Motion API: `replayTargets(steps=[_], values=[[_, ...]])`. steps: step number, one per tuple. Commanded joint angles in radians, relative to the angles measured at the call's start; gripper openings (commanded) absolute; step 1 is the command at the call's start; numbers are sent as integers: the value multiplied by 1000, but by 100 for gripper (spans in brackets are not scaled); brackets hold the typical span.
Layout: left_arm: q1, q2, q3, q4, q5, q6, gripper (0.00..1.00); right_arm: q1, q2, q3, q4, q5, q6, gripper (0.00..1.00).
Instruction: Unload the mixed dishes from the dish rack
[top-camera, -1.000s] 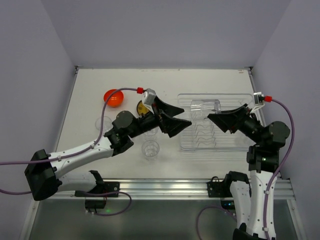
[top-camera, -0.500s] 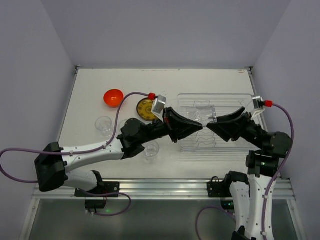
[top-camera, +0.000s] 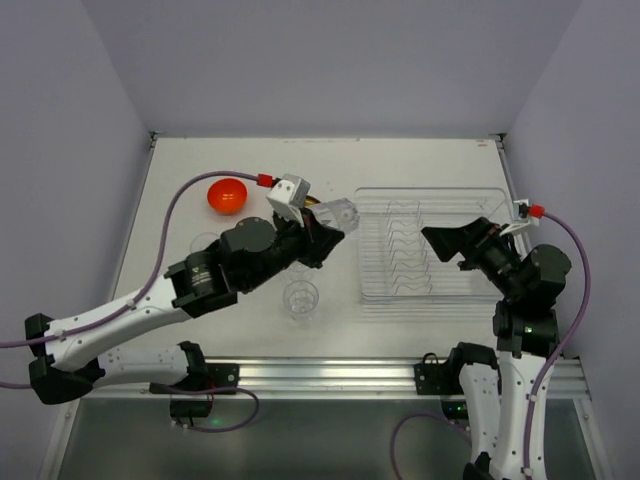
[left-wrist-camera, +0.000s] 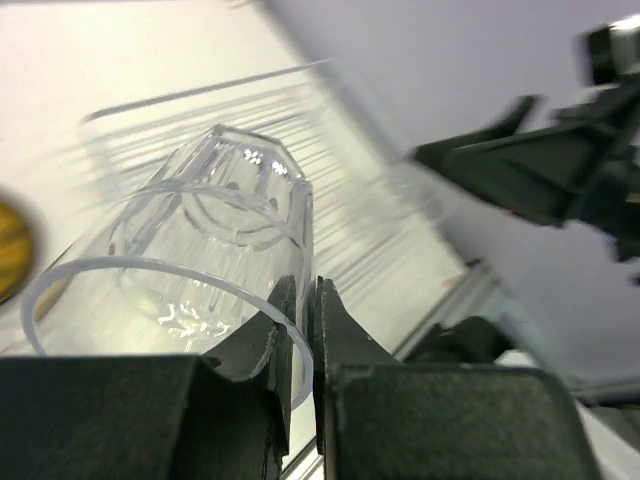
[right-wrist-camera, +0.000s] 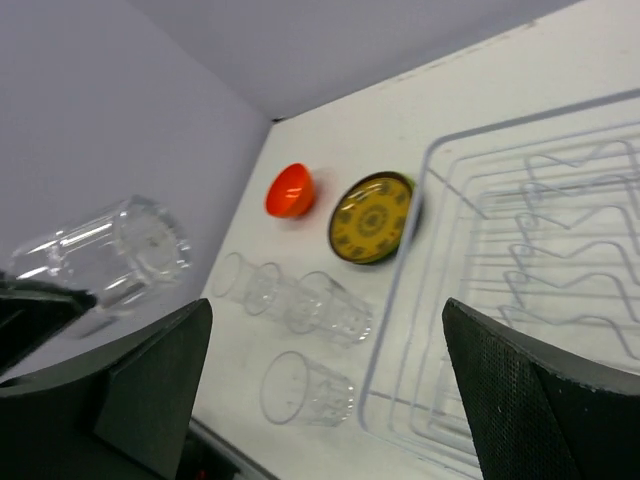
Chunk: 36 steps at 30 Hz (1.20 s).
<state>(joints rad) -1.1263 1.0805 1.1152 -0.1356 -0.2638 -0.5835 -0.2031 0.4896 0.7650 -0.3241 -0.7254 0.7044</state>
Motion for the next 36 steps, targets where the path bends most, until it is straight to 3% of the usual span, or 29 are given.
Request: replayTargets(steps=[1, 4, 9, 15, 20, 33, 34, 36], values=[[3, -5, 216, -862, -345, -105, 0, -2, 6, 23, -122, 198, -134, 99], [20, 32, 244, -1183, -379, -269, 0, -2, 39, 31, -121, 210, -155, 99], [167, -13, 60, -1089, -122, -158, 0, -2, 61, 62, -141, 233, -204, 99], [230, 119, -14, -1050, -37, -75, 0, -1, 60, 63, -141, 230, -223, 99], [246, 168, -103, -883, 84, -32, 0, 10, 47, 51, -132, 230, -229, 99], [258, 366, -163, -782, 87, 13, 5, 34, 49, 37, -115, 227, -235, 99], [260, 368, -160, -785, 78, 11, 6, 33, 49, 36, -115, 227, -237, 99], [258, 363, -150, -799, 57, 2, 21, 34, 50, 36, -113, 225, -237, 99]])
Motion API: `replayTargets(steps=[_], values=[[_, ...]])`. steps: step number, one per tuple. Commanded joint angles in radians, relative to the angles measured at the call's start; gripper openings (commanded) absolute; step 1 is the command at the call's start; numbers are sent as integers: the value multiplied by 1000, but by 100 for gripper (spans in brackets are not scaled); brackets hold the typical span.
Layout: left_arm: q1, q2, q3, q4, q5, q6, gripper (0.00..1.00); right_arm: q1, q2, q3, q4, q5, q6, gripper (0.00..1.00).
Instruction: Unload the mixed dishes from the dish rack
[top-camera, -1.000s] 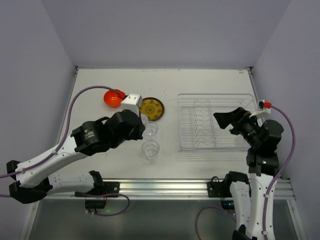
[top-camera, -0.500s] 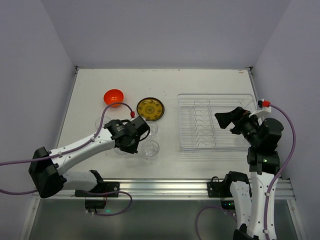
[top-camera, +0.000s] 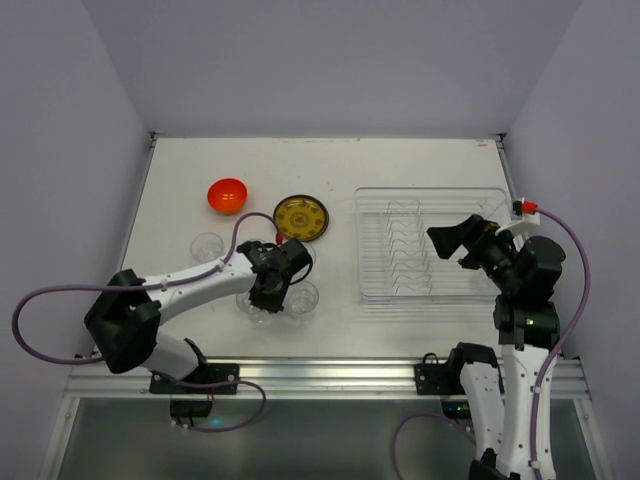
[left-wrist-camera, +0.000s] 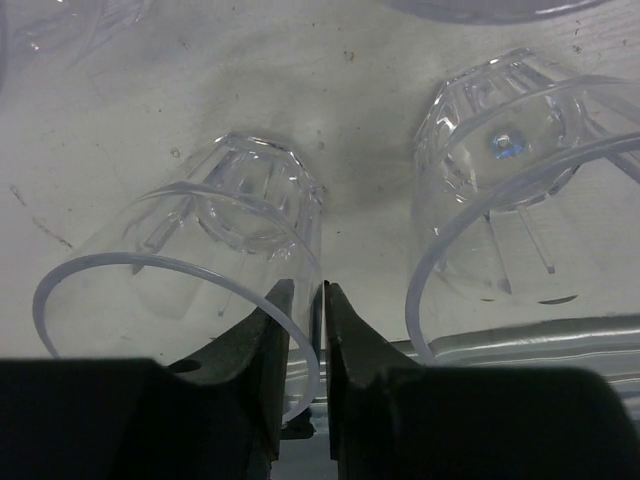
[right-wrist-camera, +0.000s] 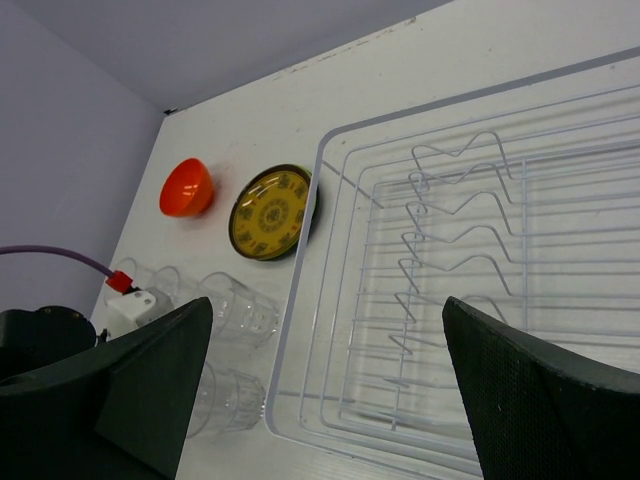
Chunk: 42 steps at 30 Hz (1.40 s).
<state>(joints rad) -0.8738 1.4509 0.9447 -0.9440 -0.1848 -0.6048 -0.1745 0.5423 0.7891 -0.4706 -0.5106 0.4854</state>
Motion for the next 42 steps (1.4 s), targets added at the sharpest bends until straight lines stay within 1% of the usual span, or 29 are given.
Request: replayTargets(steps=[1, 2, 4, 5, 8, 10, 11, 14, 15, 18, 19, 21, 23, 24, 25, 26, 27, 28, 29, 30, 31, 32, 33, 34, 35, 37, 39, 41, 42], values=[[6, -14, 34, 1, -54, 16, 24, 6, -1, 12, 33, 11, -16, 99], [6, -23, 40, -7, -67, 5, 33, 6, -1, 12, 33, 11, -18, 99], [6, -55, 49, -18, -76, 5, 43, 6, 2, 13, 33, 12, -19, 99], [6, -64, 60, -25, -88, 8, 54, 6, 5, 15, 32, 12, -19, 99], [6, -78, 86, -62, -110, 10, 69, 6, 7, 12, 33, 15, -24, 99], [4, -115, 103, -68, -98, 19, 74, 6, 8, 9, 32, 35, -25, 99], [-4, -157, 132, -64, -96, 31, 80, 6, 11, 9, 23, 59, -22, 99], [-19, -239, 184, -43, -96, 56, 89, 6, 2, -1, -3, 211, 4, 99], [-19, -291, 215, -44, -100, 65, 90, 6, -2, -1, -5, 248, 12, 99], [-19, -346, 273, -84, -183, 80, 97, 6, 8, 12, -28, 337, 38, 99], [-17, -356, 302, -84, -259, 88, 100, 4, 18, 19, -42, 363, 67, 99], [-7, -377, 309, -49, -338, 100, 100, 6, 54, 27, -62, 433, 97, 99], [33, -374, 301, -3, -445, 118, 100, 6, 83, 47, -114, 483, 134, 99], [60, -377, 296, 14, -484, 119, 100, 6, 99, 53, -140, 560, 154, 99], [106, -383, 269, 51, -511, 155, 100, 4, 113, 56, -164, 595, 162, 99], [233, -417, 249, 165, -460, 192, 100, 4, 117, 55, -168, 621, 165, 99], [307, -434, 235, 212, -388, 229, 100, 4, 119, 52, -169, 665, 163, 99], [379, -443, 227, 240, -286, 238, 100, 3, 120, 49, -181, 694, 171, 99], [451, -452, 226, 252, -288, 226, 100, 3, 123, 48, -191, 727, 180, 99], [473, -461, 215, 261, -297, 215, 100, 0, 130, 50, -203, 757, 188, 99], [542, -475, 195, 280, -282, 209, 100, 0, 142, 53, -220, 815, 200, 99], [574, -509, 145, 313, -263, 217, 100, -2, 148, 55, -227, 843, 208, 99], [591, -526, 125, 320, -260, 223, 100, -3, 156, 59, -238, 868, 220, 99], [595, -541, 111, 318, -301, 215, 100, -8, 165, 65, -262, 903, 226, 99], [595, -573, 95, 288, -314, 205, 100, -16, 186, 68, -270, 915, 231, 99], [595, -650, 59, 295, -286, 195, 100, -25, 203, 71, -272, 926, 226, 99], [595, -708, -18, 315, -262, 203, 100, -46, 241, 82, -272, 917, 199, 99], [572, -773, -62, 326, -281, 188, 100, -60, 278, 85, -272, 937, 186, 99], [555, -779, -85, 329, -280, 185, 100, -68, 288, 82, -272, 922, 185, 99]])
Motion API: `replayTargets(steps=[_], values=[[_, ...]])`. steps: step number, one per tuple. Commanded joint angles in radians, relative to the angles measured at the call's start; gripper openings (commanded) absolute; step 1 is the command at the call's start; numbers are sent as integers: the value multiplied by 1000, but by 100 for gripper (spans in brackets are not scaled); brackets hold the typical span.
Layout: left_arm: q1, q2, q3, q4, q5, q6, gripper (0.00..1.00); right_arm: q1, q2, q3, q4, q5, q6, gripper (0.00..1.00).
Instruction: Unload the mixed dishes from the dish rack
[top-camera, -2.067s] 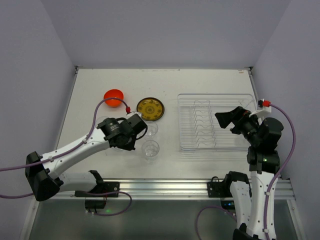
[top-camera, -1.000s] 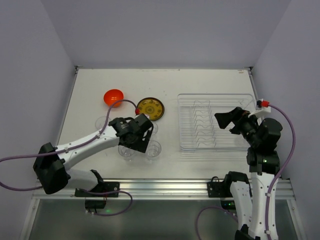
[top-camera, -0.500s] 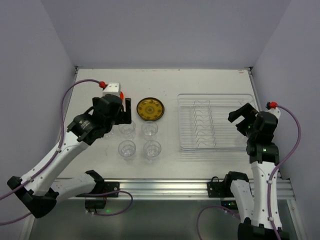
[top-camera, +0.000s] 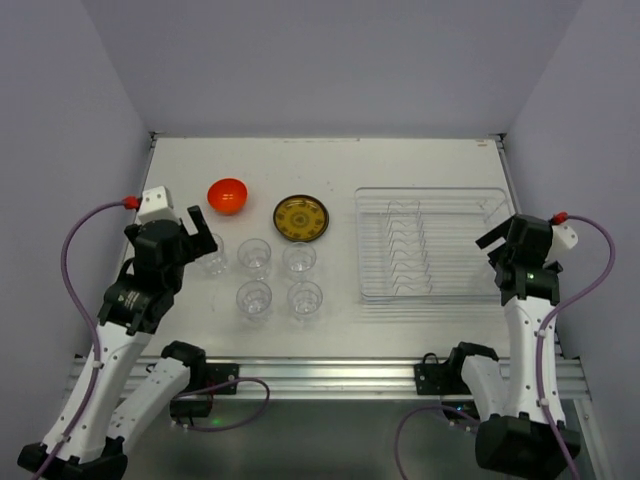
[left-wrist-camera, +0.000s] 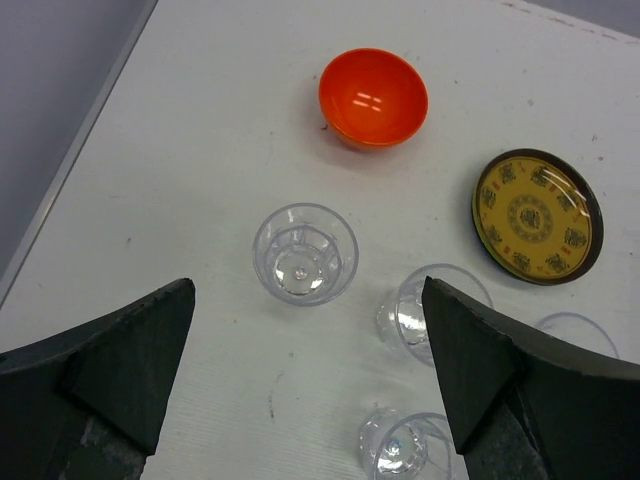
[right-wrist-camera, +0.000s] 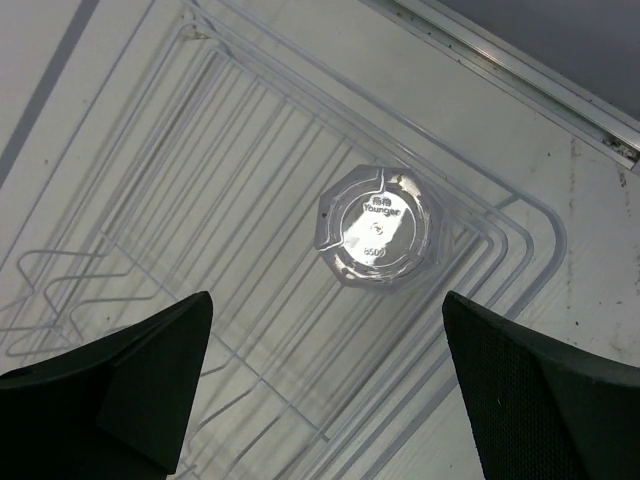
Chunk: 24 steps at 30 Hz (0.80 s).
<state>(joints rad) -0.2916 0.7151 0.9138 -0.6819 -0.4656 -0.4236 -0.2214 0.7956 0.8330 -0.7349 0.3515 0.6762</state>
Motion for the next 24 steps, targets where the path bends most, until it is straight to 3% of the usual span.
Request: replayTargets(steps=[1, 6, 24], values=[[-58, -45, -61, 73, 5, 6, 100, -30, 45, 35, 12, 32, -13, 99], [-109, -37, -62, 94, 16, 20, 100, -65, 183, 70, 31, -5, -10, 99], [-135, -40, -81, 96, 30, 25, 100, -85, 382, 38, 98, -3, -3, 97]])
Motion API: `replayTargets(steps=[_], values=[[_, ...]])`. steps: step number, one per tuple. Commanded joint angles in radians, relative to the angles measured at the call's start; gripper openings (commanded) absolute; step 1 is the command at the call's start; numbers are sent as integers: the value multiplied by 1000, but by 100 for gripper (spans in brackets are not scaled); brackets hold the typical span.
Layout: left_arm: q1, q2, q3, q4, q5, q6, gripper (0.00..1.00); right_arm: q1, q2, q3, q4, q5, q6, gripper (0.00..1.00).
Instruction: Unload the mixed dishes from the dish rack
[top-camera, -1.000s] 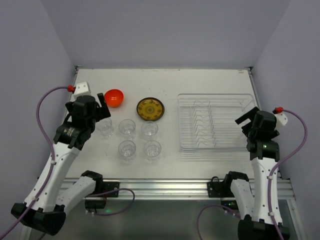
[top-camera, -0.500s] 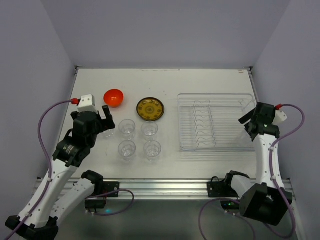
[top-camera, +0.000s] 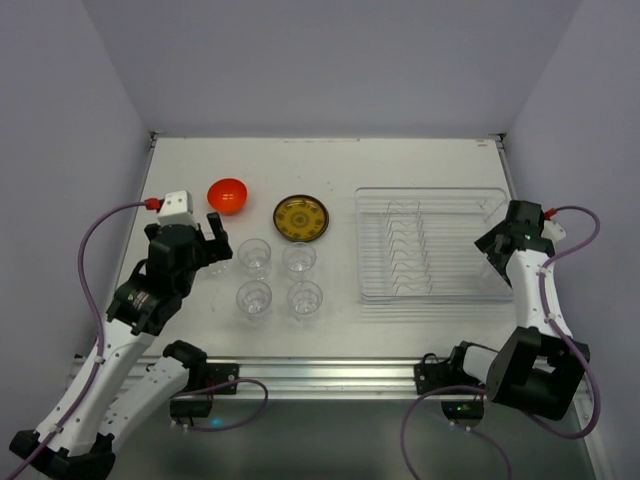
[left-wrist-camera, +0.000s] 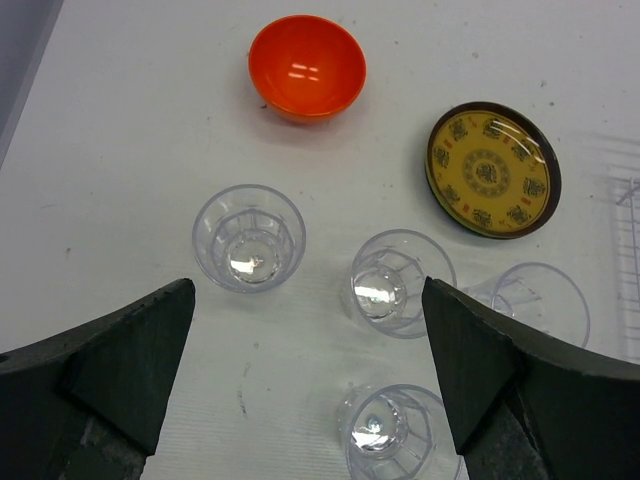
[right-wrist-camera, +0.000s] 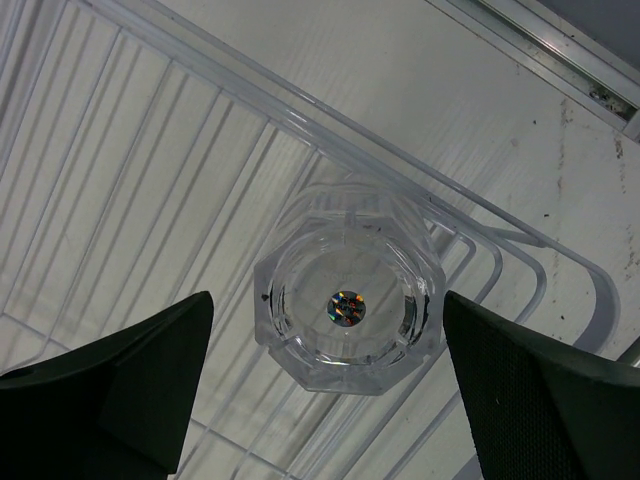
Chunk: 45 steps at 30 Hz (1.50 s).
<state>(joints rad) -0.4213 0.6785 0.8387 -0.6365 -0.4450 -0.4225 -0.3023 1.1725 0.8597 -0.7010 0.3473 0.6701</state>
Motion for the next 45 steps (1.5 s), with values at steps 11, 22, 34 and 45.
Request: replayTargets(steps=[11, 22, 34, 45], values=[[-5, -4, -9, 61, 28, 36, 100, -4, -1, -73, 149, -8, -7, 70], [-4, 16, -7, 66, 37, 45, 100, -4, -28, -105, 164, -24, -9, 33], [-2, 33, 14, 44, -18, 38, 100, -4, -160, -154, 207, -172, -32, 0], [-2, 33, 95, 40, 101, -10, 100, -4, -275, -126, 202, -295, -50, 0]])
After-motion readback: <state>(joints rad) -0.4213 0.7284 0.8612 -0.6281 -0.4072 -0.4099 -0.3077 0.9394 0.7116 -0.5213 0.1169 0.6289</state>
